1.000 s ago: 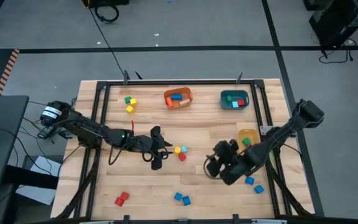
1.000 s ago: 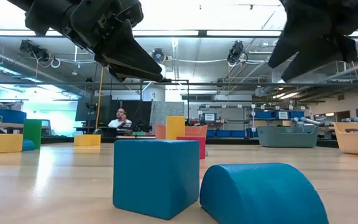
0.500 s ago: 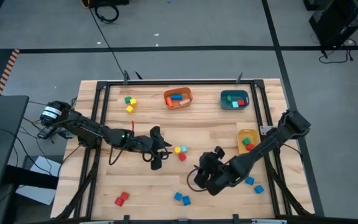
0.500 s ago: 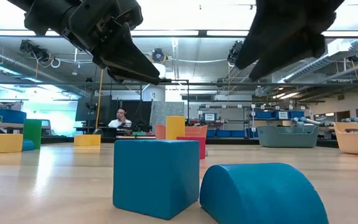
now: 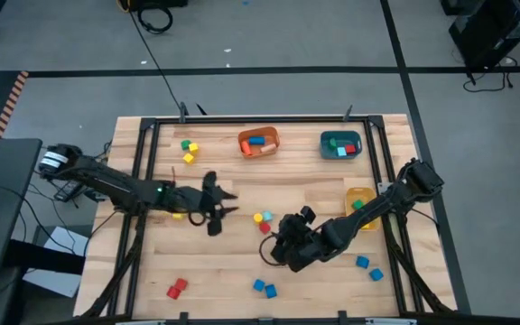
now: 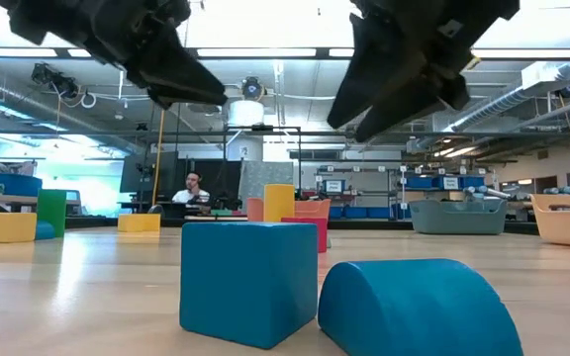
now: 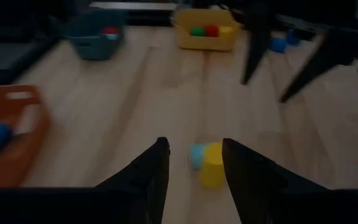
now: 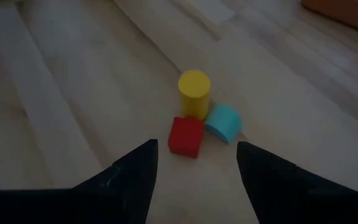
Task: Sort blocks by size
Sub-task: Put the yellow cylinder block into the orange bin
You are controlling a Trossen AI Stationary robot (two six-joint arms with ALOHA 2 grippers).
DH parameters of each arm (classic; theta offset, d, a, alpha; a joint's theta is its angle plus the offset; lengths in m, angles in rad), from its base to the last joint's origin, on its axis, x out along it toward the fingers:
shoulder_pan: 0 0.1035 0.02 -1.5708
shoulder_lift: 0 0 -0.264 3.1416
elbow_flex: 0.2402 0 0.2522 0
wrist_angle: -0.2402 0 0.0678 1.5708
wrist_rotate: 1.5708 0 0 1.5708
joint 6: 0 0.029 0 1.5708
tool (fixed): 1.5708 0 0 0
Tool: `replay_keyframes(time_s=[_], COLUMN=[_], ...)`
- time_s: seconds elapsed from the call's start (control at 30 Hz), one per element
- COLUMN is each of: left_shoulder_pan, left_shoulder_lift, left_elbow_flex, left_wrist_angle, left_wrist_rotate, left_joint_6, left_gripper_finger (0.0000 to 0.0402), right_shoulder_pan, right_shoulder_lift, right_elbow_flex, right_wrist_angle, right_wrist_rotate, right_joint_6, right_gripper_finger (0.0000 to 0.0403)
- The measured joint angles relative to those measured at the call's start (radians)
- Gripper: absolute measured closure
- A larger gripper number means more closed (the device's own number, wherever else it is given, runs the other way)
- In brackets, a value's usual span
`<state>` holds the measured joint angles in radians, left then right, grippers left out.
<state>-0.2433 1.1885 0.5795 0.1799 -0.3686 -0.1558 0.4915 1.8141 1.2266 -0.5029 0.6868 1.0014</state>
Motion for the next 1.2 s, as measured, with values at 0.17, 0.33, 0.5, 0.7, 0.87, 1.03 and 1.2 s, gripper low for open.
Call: replay_keyframes(time_s=[0.17, 0.33, 0.5, 0.7, 0.87, 1.03, 1.2], left_shoulder_pan=[0.001, 0.002, 0.002, 0.002, 0.002, 0.002, 0.002], left_shoulder_lift=[-0.113, -0.172, -0.193, -0.187, -0.187, -0.187, -0.187], left_elbow_flex=[-0.108, -0.197, -0.260, -0.260, -0.258, -0.259, -0.259], left_wrist_angle=[0.012, 0.053, 0.102, 0.131, 0.123, 0.120, 0.121], left_wrist_rotate=[-0.016, -0.025, -0.027, -0.026, -0.025, -0.025, -0.025], left_joint_6=[-0.003, -0.032, -0.040, -0.056, -0.056, -0.056, -0.057], left_gripper_finger=[0.0245, 0.0245, 0.0245, 0.0245, 0.0245, 0.0245, 0.0245], right_shoulder_pan=[-0.045, -0.079, -0.094, -0.107, -0.128, -0.143, -0.163], right_shoulder_lift=[0.024, 0.066, 0.127, 0.184, 0.217, 0.232, 0.231], right_elbow_flex=[-0.001, -0.001, -0.001, 0.000, -0.001, -0.001, -0.001], right_wrist_angle=[0.024, 0.093, 0.237, 0.330, 0.375, 0.401, 0.412], right_wrist_rotate=[0.004, 0.002, 0.000, -0.001, -0.008, -0.026, -0.008], right_joint_6=[-0.036, -0.039, -0.172, -0.264, -0.271, -0.298, -0.301], right_gripper_finger=[0.0169, 0.0151, 0.0125, 0.0107, 0.0101, 0.0111, 0.0126])
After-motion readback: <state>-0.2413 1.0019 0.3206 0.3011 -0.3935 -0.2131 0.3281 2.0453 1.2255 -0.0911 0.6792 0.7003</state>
